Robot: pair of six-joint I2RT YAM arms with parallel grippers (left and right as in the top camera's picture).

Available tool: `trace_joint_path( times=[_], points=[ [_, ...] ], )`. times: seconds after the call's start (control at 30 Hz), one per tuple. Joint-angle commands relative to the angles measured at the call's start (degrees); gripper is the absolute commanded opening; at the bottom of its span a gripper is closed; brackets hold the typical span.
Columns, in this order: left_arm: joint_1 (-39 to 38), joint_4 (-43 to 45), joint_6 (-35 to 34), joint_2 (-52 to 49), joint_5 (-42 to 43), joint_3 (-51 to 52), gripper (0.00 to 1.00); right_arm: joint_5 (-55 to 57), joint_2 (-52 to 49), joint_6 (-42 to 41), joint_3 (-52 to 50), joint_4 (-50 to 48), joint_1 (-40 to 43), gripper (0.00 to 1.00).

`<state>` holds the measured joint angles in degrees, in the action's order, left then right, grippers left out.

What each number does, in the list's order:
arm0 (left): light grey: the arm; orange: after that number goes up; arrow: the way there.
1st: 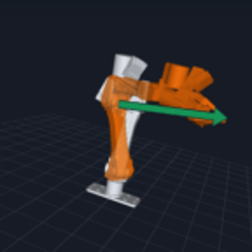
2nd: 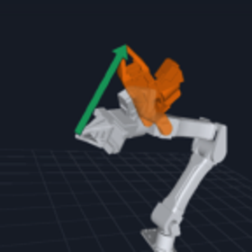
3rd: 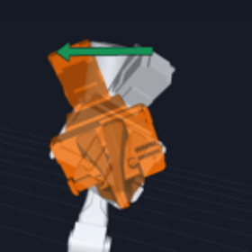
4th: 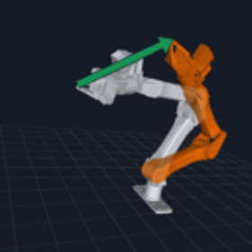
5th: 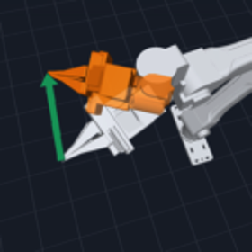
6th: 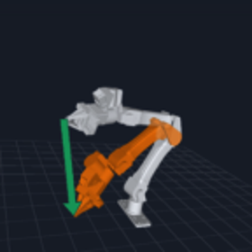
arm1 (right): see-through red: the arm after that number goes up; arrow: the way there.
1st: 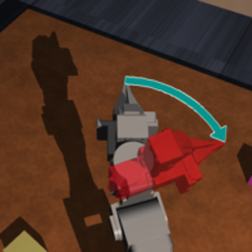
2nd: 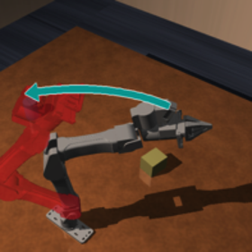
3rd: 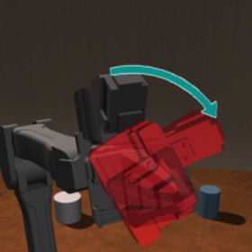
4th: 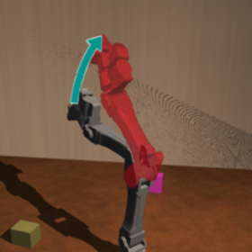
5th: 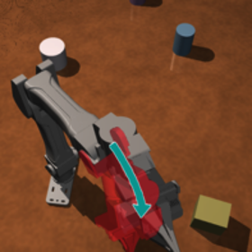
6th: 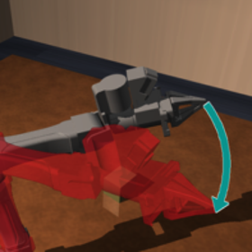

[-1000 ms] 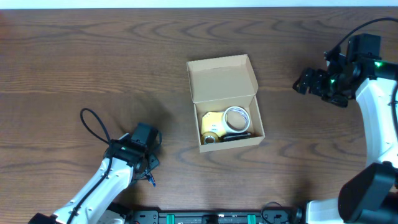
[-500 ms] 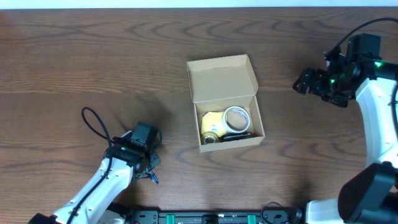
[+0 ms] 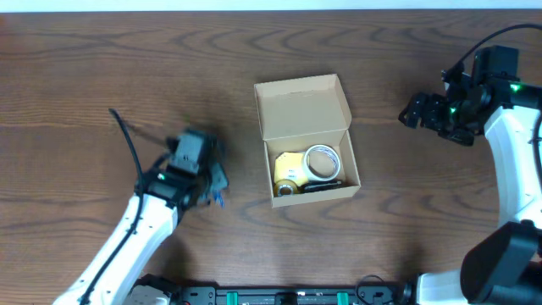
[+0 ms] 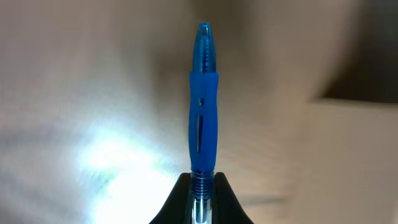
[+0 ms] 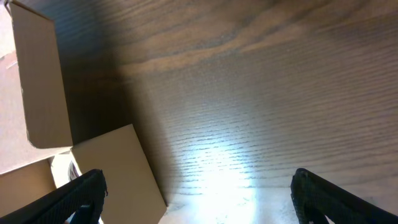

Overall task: Pack container
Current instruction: 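Lift the blue pen and carry it over the box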

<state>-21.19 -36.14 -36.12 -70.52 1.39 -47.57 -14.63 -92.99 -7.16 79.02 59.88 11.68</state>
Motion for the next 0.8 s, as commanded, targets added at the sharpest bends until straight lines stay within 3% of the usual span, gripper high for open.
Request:
trace_joint_path(
  times=[0.0,0.07,0.23,0.53,0.77],
  points=[
    [0.2,-1.1,14.2,-0.3,1.5,-6.6,0.06,-0.6,0.0,0.6,0.7,-0.2,0.2,0.94],
    [0.2,-1.0,18.5,-0.6,4.0,-8.7,0.05,-0.7,0.0,0.6,0.7,-0.2,0.2,0.94],
    [0.2,2.4,21.3,-1.9,11.7,-10.0,0.05,-0.7,0.0,0.6,0.7,-0.2,0.2,0.94],
    [0.2,9.2,33.7,-12.1,35.2,-13.0,0.05,-0.9,0.0,0.6,0.7,0.0,0.2,0.94],
    [-0.9,6.2,39.9,-17.7,39.5,-22.0,0.05,-0.9,0.0,0.6,0.7,-0.1,0.2,0.94]
  ],
)
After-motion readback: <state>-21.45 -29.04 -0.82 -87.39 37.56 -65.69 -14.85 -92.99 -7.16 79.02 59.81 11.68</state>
